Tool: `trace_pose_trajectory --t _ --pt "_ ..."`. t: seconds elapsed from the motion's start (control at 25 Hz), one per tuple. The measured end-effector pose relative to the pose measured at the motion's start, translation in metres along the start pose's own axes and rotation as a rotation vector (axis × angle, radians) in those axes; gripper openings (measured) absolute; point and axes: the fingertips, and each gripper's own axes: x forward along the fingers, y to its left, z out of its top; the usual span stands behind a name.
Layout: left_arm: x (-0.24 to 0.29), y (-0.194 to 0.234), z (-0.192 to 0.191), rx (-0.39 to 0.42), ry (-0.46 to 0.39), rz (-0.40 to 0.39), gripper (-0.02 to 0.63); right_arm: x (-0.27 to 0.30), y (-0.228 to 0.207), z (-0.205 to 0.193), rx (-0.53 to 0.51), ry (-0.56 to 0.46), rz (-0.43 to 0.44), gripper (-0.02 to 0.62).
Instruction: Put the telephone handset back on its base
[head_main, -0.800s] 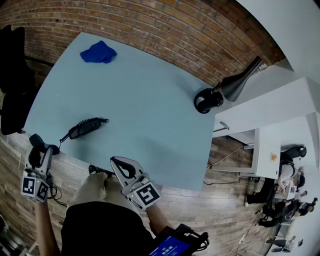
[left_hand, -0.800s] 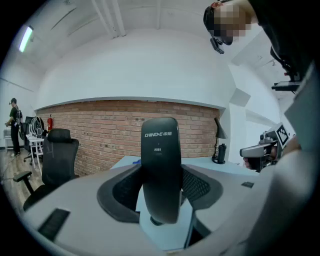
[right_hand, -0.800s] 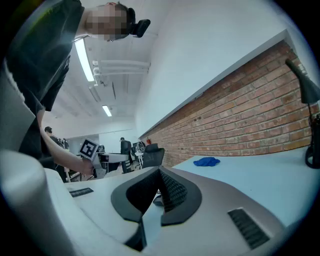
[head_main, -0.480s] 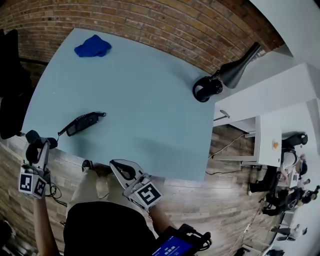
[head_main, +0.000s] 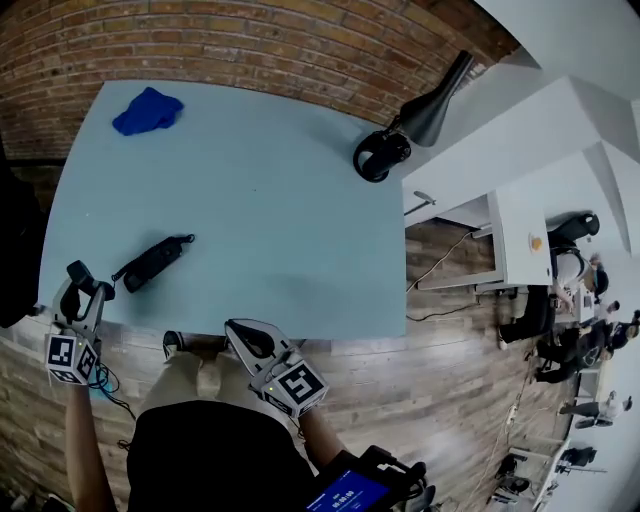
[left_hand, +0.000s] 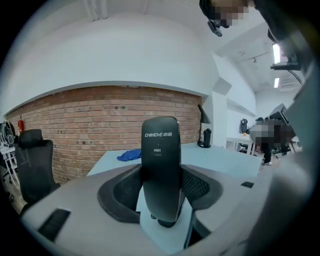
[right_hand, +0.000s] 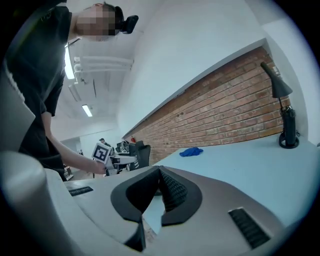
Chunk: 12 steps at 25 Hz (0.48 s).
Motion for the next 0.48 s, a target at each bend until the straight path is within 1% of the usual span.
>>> trace_pose_trajectory --t 0.12,0.28,0.4,0.48 --pt "0.008 0.000 -0.016 0.032 0.054 -0.044 0.261 0.000 0.003 0.007 0.020 -0.022 -0.044 0.018" --pt "0.023 -0.003 -0.035 0.072 0.113 -0.087 0.261 -0.004 0.006 0.005 0.039 -0.030 -0.109 0.018" --pt "0.042 -0.006 -0.050 0.142 0.154 -0.111 0.261 -0.010 0.005 0.001 0.049 -0.032 -0.164 0.018" --pt "0.053 -0.012 -0.058 0.181 0.182 -0.137 0.261 -0.016 0.004 -0.004 0.036 -0.030 -0.190 0.018"
